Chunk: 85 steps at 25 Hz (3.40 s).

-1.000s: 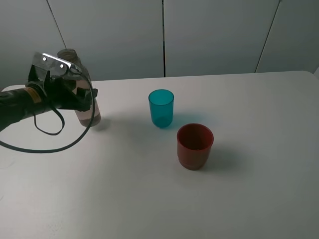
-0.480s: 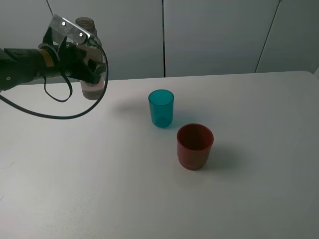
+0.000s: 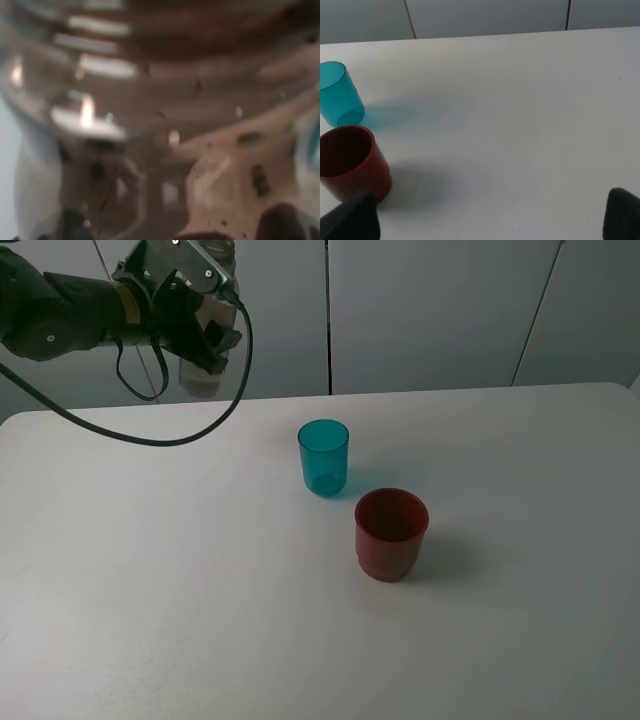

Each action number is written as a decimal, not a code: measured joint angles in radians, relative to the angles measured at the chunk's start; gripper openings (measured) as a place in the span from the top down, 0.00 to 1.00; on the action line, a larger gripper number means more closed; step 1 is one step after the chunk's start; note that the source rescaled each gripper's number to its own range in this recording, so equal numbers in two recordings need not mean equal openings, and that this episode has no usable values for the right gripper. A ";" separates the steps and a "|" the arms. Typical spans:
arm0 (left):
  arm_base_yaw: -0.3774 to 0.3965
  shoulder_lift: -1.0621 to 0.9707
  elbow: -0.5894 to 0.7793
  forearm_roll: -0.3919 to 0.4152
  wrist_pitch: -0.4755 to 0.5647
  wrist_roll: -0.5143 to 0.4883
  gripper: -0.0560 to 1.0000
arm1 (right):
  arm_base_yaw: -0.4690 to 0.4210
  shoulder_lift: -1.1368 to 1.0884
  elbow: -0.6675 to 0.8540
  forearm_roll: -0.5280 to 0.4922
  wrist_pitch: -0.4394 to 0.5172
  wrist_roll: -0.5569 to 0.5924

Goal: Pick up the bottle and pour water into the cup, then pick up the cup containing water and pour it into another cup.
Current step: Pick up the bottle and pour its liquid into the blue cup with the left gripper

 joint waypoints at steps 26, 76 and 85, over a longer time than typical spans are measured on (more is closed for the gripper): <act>-0.117 0.166 -0.156 0.204 -0.016 0.017 0.92 | 0.000 0.000 0.000 0.000 0.000 0.000; -0.177 0.240 -0.232 0.826 0.223 0.170 0.92 | 0.000 0.000 0.000 0.000 0.000 0.000; -0.181 0.278 -0.233 0.871 0.227 0.165 0.92 | 0.000 0.000 0.000 0.000 0.000 0.000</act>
